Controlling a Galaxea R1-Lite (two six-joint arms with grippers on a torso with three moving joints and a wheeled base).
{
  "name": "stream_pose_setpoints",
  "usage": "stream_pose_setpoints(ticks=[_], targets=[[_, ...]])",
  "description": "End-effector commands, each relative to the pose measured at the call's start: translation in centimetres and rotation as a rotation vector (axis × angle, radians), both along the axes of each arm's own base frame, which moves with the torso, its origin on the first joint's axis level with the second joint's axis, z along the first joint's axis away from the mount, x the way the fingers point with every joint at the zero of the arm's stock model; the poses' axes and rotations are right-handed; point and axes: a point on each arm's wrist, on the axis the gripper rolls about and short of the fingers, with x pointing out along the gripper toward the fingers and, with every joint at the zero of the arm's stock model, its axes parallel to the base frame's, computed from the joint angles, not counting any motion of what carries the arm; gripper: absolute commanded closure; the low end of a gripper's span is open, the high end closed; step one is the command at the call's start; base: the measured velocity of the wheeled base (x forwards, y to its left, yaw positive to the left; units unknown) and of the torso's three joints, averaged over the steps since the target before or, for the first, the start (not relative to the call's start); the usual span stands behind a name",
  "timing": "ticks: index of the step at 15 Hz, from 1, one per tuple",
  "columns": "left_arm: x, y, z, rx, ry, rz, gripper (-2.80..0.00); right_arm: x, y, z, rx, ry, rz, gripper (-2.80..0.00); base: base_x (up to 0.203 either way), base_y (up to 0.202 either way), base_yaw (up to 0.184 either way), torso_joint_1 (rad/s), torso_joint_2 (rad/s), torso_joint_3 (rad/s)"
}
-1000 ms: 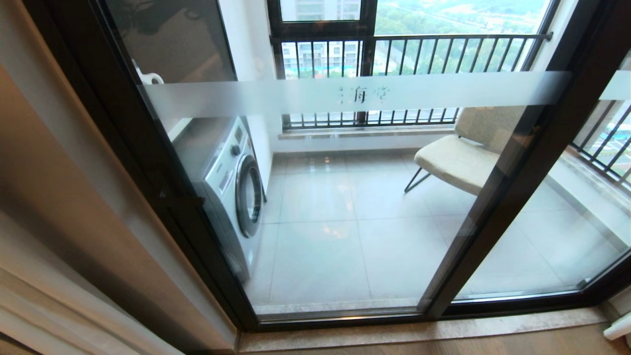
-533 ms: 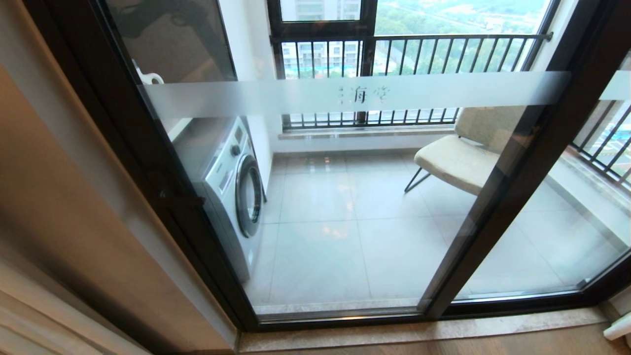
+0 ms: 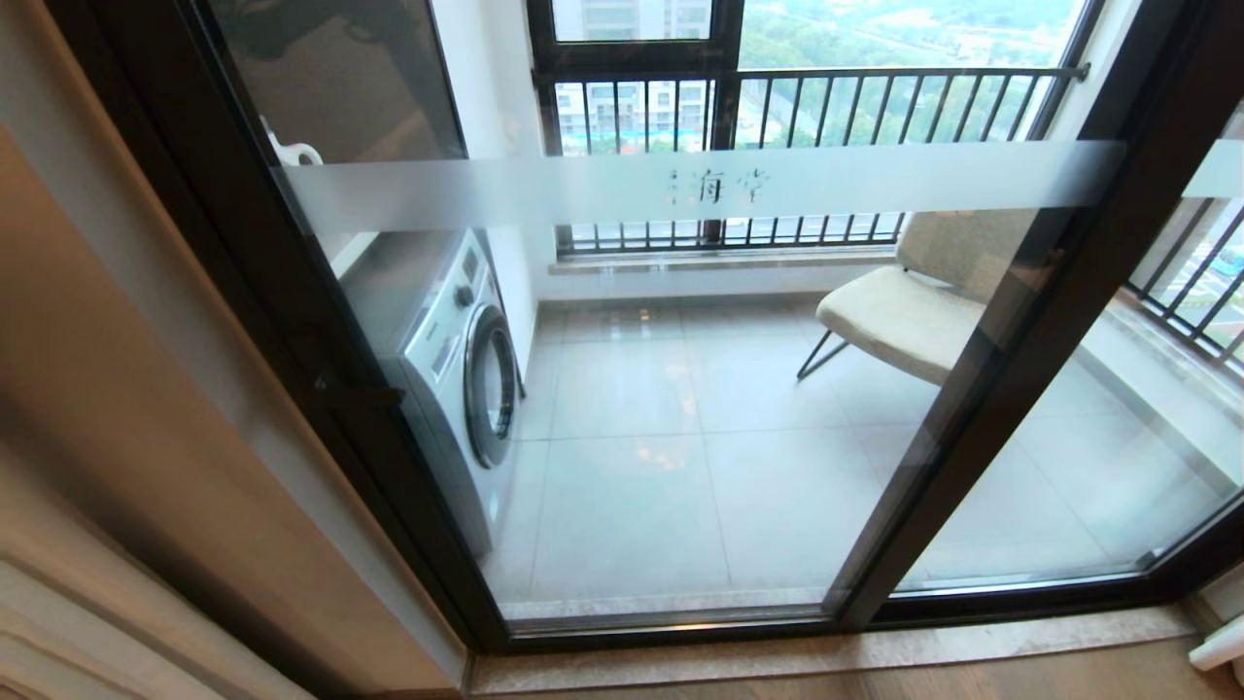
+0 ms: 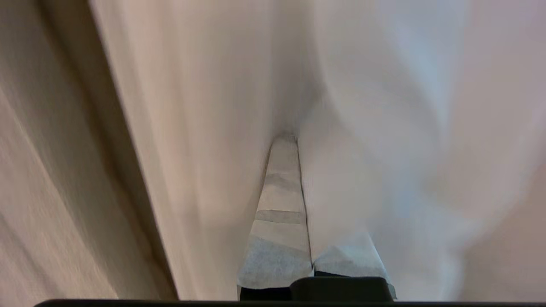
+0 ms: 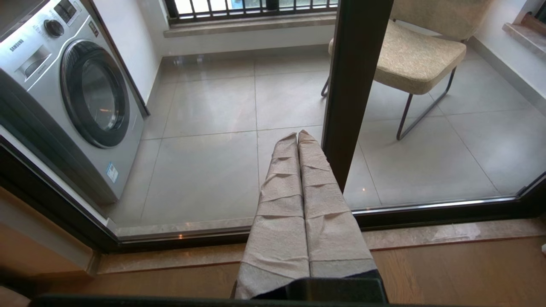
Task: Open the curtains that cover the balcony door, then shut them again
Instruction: Pull the inner curtains open on both sides
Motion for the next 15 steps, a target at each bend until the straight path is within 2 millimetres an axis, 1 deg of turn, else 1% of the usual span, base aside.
stream_pose_setpoints(ticks=[1, 4, 6, 9, 10, 12, 13, 15], targets=[[-0.6, -2.7, 2.6, 0.078, -0.021, -0.044, 0.0, 0.0, 0.0, 0.0, 0.001, 0.001, 0.001, 0.0, 0.0, 0.0, 0.0, 0.0, 0.0, 0.0], [-0.2, -5.0, 4.1, 0.105, -0.047, -0.096, 0.0, 0.0, 0.0, 0.0, 0.001, 0.001, 0.001, 0.0, 0.0, 0.0, 0.0, 0.0, 0.0, 0.0], [0.1, -6.1, 4.7, 0.12, -0.058, -0.123, 0.0, 0.0, 0.0, 0.0, 0.001, 0.001, 0.001, 0.0, 0.0, 0.0, 0.0, 0.0, 0.0, 0.0], [0.5, -7.1, 5.2, 0.135, -0.066, -0.152, 0.0, 0.0, 0.0, 0.0, 0.001, 0.001, 0.001, 0.0, 0.0, 0.0, 0.0, 0.0, 0.0, 0.0], [0.4, -7.6, 5.5, 0.141, -0.07, -0.154, 0.0, 0.0, 0.0, 0.0, 0.001, 0.001, 0.001, 0.0, 0.0, 0.0, 0.0, 0.0, 0.0, 0.0], [0.2, -8.0, 5.2, 0.132, -0.066, -0.155, 0.0, 0.0, 0.0, 0.0, 0.001, 0.001, 0.001, 0.0, 0.0, 0.0, 0.0, 0.0, 0.0, 0.0], [0.0, -8.2, 5.1, 0.126, -0.063, -0.155, -2.8, 0.0, 0.0, 0.0, 0.001, 0.001, 0.001, 0.0, 0.0, 0.0, 0.0, 0.0, 0.0, 0.0], [-0.3, -8.8, 5.2, 0.13, -0.065, -0.155, -2.8, 0.0, 0.0, 0.0, 0.001, 0.001, 0.001, 0.0, 0.0, 0.0, 0.0, 0.0, 0.0, 0.0]])
